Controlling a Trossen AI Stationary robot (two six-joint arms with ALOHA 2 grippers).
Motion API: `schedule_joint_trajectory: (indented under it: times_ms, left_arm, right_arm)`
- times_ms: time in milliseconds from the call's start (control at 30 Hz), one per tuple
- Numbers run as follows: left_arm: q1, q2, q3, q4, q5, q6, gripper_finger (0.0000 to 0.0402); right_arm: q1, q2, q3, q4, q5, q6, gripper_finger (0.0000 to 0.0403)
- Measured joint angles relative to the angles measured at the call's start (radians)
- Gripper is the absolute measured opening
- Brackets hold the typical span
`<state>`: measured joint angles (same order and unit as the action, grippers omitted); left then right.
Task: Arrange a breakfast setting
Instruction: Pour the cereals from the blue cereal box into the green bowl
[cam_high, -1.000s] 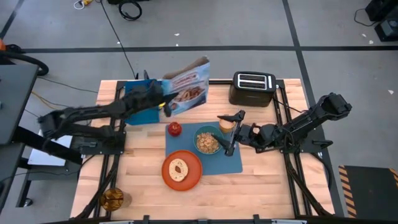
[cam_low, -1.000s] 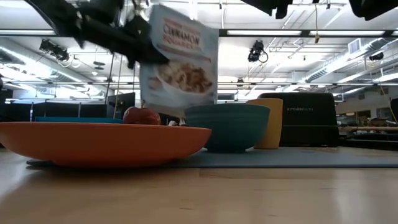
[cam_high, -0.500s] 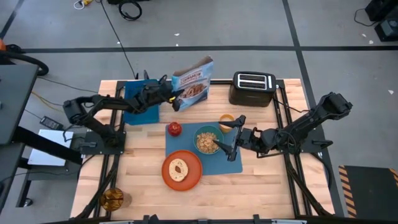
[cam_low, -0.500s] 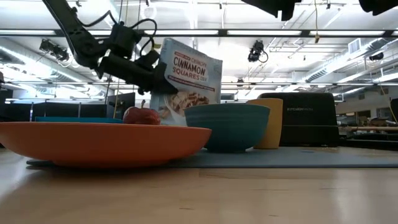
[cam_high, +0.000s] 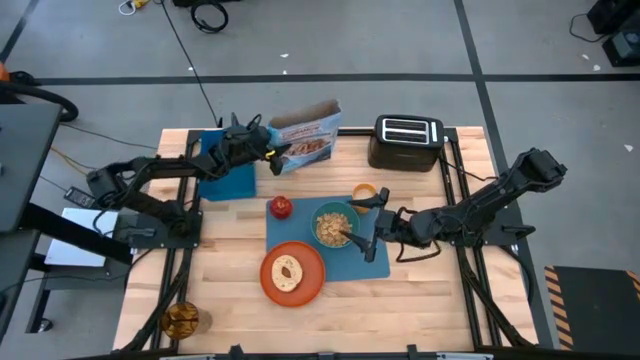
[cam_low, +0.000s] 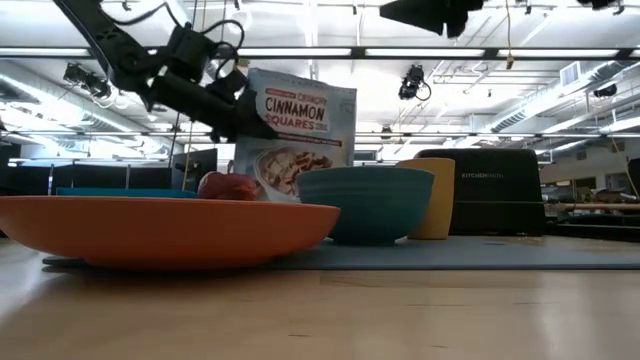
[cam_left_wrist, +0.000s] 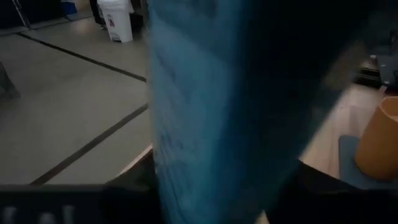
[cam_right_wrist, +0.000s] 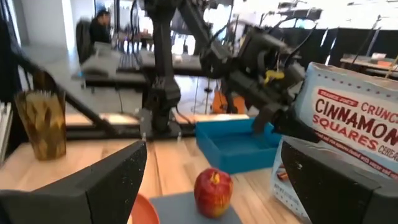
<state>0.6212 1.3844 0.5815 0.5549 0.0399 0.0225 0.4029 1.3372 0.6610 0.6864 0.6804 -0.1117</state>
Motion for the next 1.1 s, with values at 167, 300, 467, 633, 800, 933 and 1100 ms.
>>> schedule_joint_trajectory:
  times_ms: [167,300,467,633,800,933,1100]
  left_arm:
    - [-0.002,-0.082,0.0,-0.102,0.0,0.02,0.0252]
    - [-0.002,-0.17,0.004,-0.194,-0.001,0.023,0.0272]
    - [-0.002,-0.261,0.015,-0.271,-0.012,0.024,0.0274]
    - [-0.002,-0.315,0.015,-0.276,-0.012,0.016,0.0275]
    - [-0.002,-0.334,0.015,-0.265,-0.012,-0.003,0.0275]
    - [-0.002,-0.334,0.015,-0.242,-0.012,-0.004,0.0275]
    - [-0.002,-0.334,0.015,-0.185,-0.012,-0.034,0.0275]
  right_arm:
    - [-0.012,-0.002,0.125,-0.266,-0.016,0.047,0.038]
    - [-0.021,-0.002,0.194,-0.396,-0.05,0.104,0.038]
    - [-0.021,-0.002,0.214,-0.419,-0.05,0.11,0.038]
    - [-0.038,-0.002,0.215,-0.424,-0.052,0.118,0.038]
    - [-0.067,-0.002,0.215,-0.427,-0.078,0.119,0.038]
    - [-0.088,-0.002,0.215,-0.43,-0.113,0.118,0.038]
    - [-0.105,-0.002,0.215,-0.435,-0.132,0.114,0.038]
